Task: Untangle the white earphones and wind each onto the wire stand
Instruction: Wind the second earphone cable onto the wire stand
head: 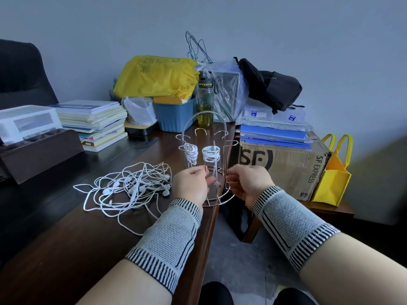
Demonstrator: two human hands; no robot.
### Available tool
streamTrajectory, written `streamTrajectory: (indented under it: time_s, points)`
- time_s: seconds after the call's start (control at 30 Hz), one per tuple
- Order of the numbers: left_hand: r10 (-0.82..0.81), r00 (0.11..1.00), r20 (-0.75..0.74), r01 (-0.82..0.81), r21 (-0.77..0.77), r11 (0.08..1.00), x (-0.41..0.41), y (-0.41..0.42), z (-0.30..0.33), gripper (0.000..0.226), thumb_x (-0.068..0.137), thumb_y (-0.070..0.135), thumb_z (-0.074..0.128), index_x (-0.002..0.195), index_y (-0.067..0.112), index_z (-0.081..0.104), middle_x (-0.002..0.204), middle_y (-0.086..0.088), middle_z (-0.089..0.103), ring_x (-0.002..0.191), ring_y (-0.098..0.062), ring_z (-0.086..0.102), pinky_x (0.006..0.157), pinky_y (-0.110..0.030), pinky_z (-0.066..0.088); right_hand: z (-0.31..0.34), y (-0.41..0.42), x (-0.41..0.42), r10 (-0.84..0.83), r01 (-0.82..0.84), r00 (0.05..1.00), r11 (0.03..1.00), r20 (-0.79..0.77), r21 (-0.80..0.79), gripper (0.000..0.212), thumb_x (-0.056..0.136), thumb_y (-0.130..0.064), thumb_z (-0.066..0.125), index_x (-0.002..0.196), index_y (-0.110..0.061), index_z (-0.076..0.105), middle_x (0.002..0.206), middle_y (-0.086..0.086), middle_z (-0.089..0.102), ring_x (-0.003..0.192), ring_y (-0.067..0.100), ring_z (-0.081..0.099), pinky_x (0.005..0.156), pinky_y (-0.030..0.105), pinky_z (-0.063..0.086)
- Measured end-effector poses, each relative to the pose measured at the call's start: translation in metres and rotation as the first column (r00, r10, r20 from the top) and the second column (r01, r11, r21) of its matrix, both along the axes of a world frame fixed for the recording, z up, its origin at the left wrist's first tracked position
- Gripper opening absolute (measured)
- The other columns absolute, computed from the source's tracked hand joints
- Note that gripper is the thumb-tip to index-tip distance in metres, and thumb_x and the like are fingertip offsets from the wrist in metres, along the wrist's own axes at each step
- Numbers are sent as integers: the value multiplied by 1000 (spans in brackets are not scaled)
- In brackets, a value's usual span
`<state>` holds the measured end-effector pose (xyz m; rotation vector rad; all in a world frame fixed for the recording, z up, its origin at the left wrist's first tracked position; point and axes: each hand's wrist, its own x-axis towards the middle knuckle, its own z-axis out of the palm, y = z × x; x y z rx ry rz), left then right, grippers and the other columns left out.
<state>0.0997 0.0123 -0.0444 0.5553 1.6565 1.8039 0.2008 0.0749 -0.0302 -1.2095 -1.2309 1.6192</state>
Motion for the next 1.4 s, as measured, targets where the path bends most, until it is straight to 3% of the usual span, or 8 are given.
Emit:
streamTrajectory:
  time_s: [0.13,0.27,0.4,0.57,0.73,0.9,1.1,1.4]
  points:
    - [-91,982,-167,73,-114,991,-10,-8,5,27,95,4,52,83,17,72,96,-2,74,67,-6,72,68,-30,57,-15,5,5,-44,-268,805,863,592,429,19,87,-7,56,89,-15,74,82,0,68,64,10,58,62,24,51]
    - [-182,841,-509,49,-262,964,-29,-22,8,24,94,12,55,83,22,74,85,4,74,78,-14,70,72,-28,54,-24,5,3,-84,-609,525,658,847,443,30,88,-21,57,115,-22,69,118,-2,62,113,21,52,95,28,43]
    - [-343,514,-786,-110,-457,883,-39,-37,0,22,96,24,55,103,25,76,102,8,73,91,-15,65,75,-22,47,-32,9,1,-107,-684,456,593,884,425,22,84,-32,63,105,-27,67,121,-2,56,118,19,48,103,31,39]
    - [-445,367,-817,-159,-527,835,-39,-38,-12,29,95,35,56,120,27,68,122,9,67,111,-15,59,93,-28,46,-30,11,0,-112,-686,462,583,880,435,26,86,-32,63,108,-19,67,115,-2,53,94,12,54,85,24,45]
    - [-466,326,-822,-152,-532,833,-45,-35,-13,38,95,41,51,130,28,60,125,10,65,118,-16,54,95,-29,43,-25,14,2,-16,-730,426,585,904,354,54,79,-45,68,127,-23,59,120,-3,55,110,15,55,94,26,45]
    - [-519,263,-813,-160,-568,808,-46,-30,-16,47,99,43,43,140,23,49,142,6,53,131,-21,44,104,-34,38,-27,16,-7,-115,-766,351,535,929,356,65,83,-48,64,139,-22,48,130,-2,53,124,19,45,106,29,38]
    - [-501,249,-829,-184,-549,815,-52,-26,-23,43,97,44,45,132,20,55,138,6,55,130,-21,42,106,-33,36,-34,15,-35,-174,-667,420,606,891,433,56,81,-57,63,123,-19,60,119,0,59,109,18,55,92,34,50]
    - [-513,291,-807,-275,-584,763,-69,-19,-29,41,94,48,46,131,32,55,135,10,56,129,-22,41,102,-38,40,-46,17,-75,-259,-583,443,644,858,495,57,86,-63,53,121,-17,57,120,1,56,120,24,45,101,41,42]
